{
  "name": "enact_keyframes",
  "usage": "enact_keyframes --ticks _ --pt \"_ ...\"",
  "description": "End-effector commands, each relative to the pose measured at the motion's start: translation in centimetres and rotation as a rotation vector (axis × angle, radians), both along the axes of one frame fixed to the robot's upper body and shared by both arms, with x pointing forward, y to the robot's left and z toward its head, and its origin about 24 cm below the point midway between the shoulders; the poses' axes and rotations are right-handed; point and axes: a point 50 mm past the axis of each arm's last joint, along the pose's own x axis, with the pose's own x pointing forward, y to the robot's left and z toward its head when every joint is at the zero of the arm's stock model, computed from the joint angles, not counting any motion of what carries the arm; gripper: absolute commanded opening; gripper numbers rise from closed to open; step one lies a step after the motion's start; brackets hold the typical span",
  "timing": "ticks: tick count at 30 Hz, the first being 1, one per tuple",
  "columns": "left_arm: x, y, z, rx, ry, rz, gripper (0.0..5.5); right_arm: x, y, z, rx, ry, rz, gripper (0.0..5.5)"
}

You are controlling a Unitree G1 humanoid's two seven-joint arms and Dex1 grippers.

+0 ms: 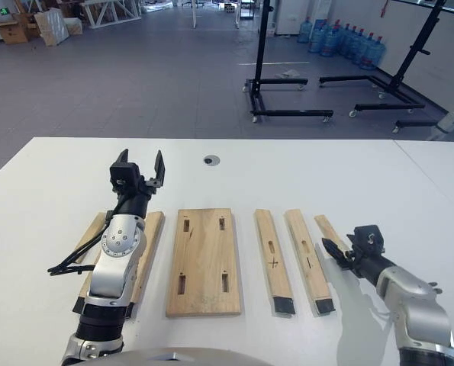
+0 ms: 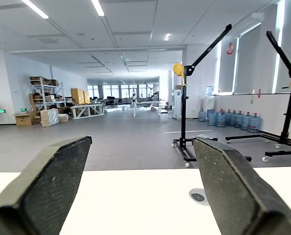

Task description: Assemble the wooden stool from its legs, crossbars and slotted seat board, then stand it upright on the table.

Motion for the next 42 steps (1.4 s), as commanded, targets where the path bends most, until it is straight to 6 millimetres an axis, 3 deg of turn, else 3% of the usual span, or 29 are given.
enact_keyframes --ticks 1,6,16,20,23,25,27,29,32,35,39,42 --pt "0.1 -0.5 0.3 -0.031 0.008 -0.018 3.81 -0.9 0.2 -1.8 0.021 0.127 -0.001 3.66" --pt "0.2 -0.7 0.4 -0.040 0.010 -0.033 3.77 -1.9 0.0 -3.7 0.027 0.292 -0.031 3.00" --pt "0.7 -1.0 0.5 -0.052 0.014 -0.066 3.77 -1.8 -0.3 -5.0 0.016 0.367 -0.029 1.30" --pt "0.9 -1.0 0.4 -0.043 0.035 -0.094 3.77 -2.8 -1.1 -5.1 0.020 0.371 -0.016 1.30" --pt "1.2 -1.2 0.2 -0.057 0.053 -0.133 3.77 -0.5 -2.6 -3.9 -0.075 0.192 -0.086 1.30" --pt "1.6 -1.4 0.4 -0.083 0.059 -0.162 3.77 3.0 -2.3 -1.4 -0.141 -0.034 -0.105 1.30" --pt "2.1 -1.3 1.1 -0.134 0.054 -0.215 3.77 7.0 -1.0 4.2 -0.200 -0.340 -0.063 1.29" --pt "2.4 -1.3 1.6 -0.236 0.070 -0.304 3.77 9.8 1.0 9.4 -0.204 -0.581 -0.008 1.29" --pt "2.3 -1.5 2.2 -0.395 0.100 -0.485 3.77 12.1 6.0 13.7 -0.147 -0.796 0.151 1.29" --pt "1.6 -1.6 3.2 -0.556 0.120 -0.727 3.77 11.9 13.1 12.7 -0.126 -0.857 0.448 1.29" --pt "0.6 -2.0 3.7 -0.688 0.190 -0.955 3.77 10.1 17.7 10.0 -0.117 -0.854 0.680 1.29" --pt "0.9 -2.1 3.2 -0.782 0.267 -0.982 3.77 9.3 19.5 9.4 -0.122 -0.870 0.789 1.29"
